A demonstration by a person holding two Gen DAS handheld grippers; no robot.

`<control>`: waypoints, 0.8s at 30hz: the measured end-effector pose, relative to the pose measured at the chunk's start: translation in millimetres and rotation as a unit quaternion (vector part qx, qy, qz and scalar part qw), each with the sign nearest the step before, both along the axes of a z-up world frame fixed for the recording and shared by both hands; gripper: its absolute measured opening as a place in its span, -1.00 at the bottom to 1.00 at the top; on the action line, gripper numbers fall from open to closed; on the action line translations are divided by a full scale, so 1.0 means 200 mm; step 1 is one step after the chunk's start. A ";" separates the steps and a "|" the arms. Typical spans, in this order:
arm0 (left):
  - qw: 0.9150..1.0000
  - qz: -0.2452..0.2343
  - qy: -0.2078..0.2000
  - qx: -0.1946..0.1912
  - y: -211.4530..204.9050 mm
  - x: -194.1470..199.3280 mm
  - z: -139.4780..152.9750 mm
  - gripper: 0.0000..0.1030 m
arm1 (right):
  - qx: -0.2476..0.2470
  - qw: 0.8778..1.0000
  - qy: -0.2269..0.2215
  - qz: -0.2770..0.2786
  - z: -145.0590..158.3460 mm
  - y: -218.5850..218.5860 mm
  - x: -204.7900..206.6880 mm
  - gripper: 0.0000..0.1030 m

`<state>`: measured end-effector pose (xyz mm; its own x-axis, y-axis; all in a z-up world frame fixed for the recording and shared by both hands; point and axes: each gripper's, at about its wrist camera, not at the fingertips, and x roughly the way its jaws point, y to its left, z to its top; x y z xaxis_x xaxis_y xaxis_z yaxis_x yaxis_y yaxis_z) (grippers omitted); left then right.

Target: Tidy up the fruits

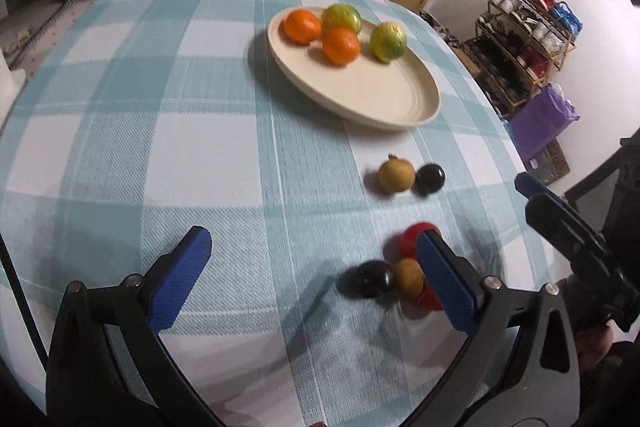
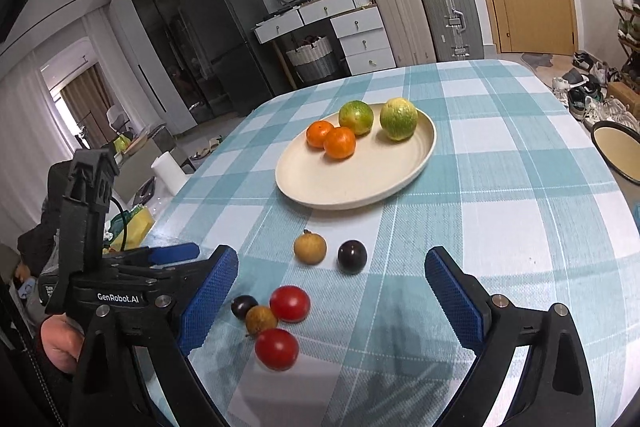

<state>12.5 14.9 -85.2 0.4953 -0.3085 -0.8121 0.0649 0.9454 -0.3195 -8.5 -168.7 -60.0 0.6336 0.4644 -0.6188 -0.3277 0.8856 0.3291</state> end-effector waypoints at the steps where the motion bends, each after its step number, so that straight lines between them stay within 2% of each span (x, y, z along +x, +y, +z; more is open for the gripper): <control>1: 1.000 -0.004 0.003 0.000 0.00 0.00 -0.01 0.97 | 0.000 1.000 0.001 -0.001 0.00 0.00 0.00 0.88; 13: 0.998 -0.035 0.013 0.049 -0.03 -0.05 -0.06 0.97 | 0.000 1.000 0.006 -0.006 -0.02 -0.02 -0.06 0.88; 21: 0.998 -0.053 0.007 0.046 -0.05 -0.06 -0.06 0.96 | 0.003 1.000 0.005 -0.012 -0.02 -0.03 -0.08 0.88; 24: 0.997 -0.061 0.000 0.050 -0.07 -0.06 -0.06 0.84 | 0.004 1.000 0.008 -0.012 -0.03 -0.03 -0.08 0.88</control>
